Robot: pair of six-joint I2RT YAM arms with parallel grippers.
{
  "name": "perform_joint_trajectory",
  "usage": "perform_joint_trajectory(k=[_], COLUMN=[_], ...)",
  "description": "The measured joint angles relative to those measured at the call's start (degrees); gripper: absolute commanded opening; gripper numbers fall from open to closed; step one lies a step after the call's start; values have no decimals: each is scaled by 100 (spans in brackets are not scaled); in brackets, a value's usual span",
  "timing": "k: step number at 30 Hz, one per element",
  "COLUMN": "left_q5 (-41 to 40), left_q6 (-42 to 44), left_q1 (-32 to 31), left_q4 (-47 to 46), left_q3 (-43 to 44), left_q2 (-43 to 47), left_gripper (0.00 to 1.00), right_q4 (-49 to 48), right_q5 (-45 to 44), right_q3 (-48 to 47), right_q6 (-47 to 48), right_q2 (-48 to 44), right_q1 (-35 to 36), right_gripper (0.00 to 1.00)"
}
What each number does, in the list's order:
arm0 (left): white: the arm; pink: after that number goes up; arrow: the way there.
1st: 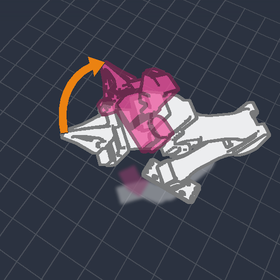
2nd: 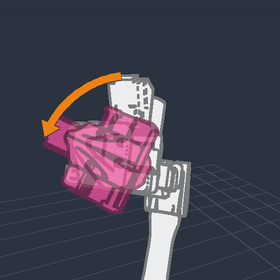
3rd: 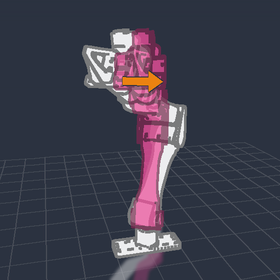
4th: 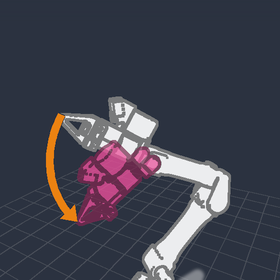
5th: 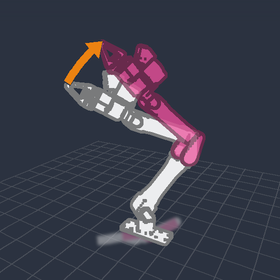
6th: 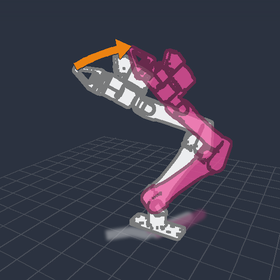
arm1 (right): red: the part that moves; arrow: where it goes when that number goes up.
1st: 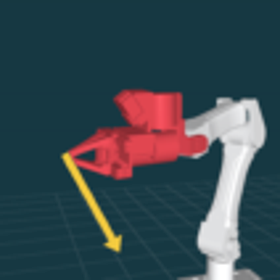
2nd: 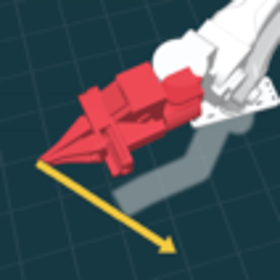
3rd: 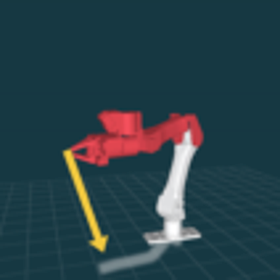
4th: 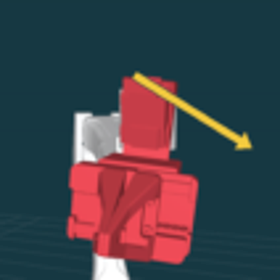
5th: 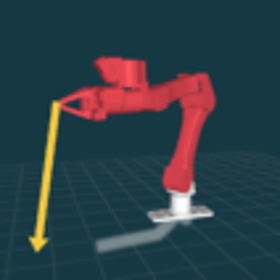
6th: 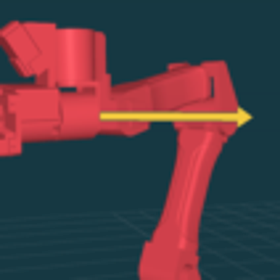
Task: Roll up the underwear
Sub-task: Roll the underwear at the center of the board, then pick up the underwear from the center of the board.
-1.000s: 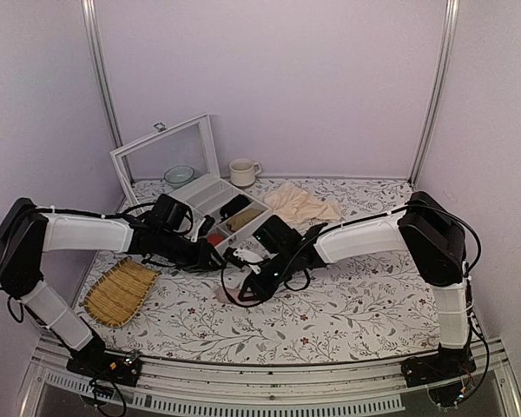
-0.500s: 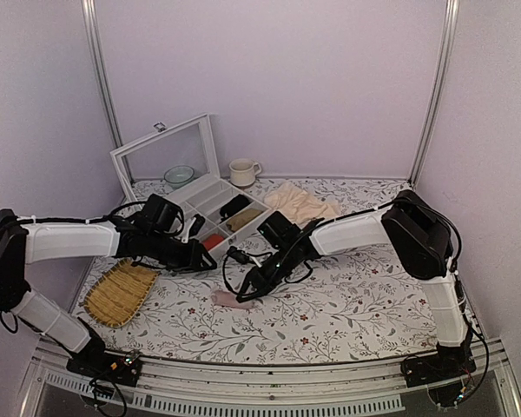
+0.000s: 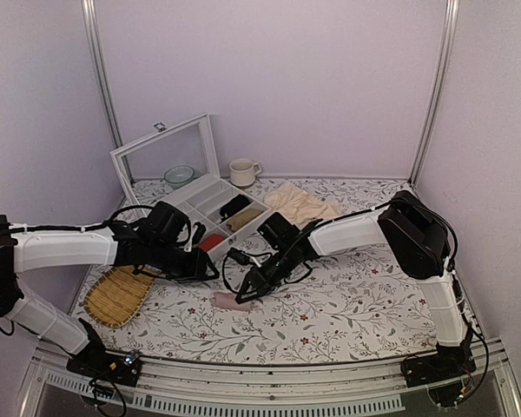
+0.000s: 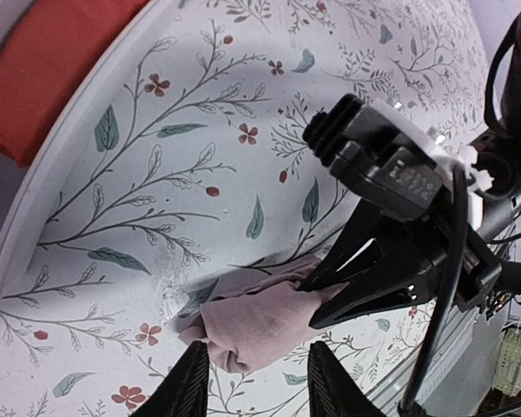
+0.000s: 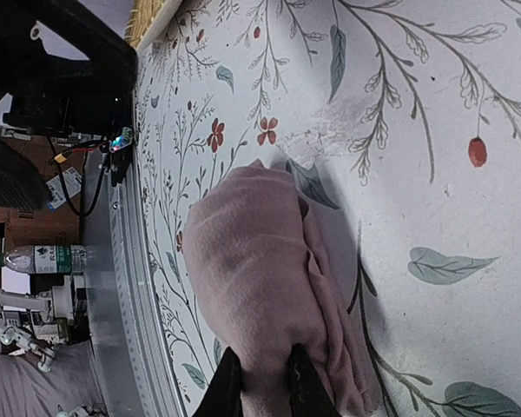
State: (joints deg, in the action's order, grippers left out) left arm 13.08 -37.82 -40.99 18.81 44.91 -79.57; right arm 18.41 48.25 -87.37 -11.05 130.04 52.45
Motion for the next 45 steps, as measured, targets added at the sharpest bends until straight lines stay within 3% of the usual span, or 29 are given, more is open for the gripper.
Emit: perform_joint_trajectory(k=[7,16,21,32,45], left_q5=[-120,-885,-1268,-1993,-2433], left_q6=[-1661,-4538,-5674,-6990,-7302], left_q1=[-116,-1215,-1650,-1926,-2002], left_q4=[136,-144,-444,-1646,-2861], left_q3=[-72,-833,-1303,-2011,-2151], left_q2=[304,1268,1266,826,315], left_gripper=[39,44,45,46,46], right_q4=[-20,-387,-463,-1003,-1512], right_q5=[-118,-448,-866,-1351,-1408], right_q3=[7,302,376,684,984], right_q6=[-308,-656,-769,-999,-1233], right_q2=[-9,-203,-317,-481,-557], right_q1=[11,90,243,439,457], right_gripper=[0,0,0,0,0])
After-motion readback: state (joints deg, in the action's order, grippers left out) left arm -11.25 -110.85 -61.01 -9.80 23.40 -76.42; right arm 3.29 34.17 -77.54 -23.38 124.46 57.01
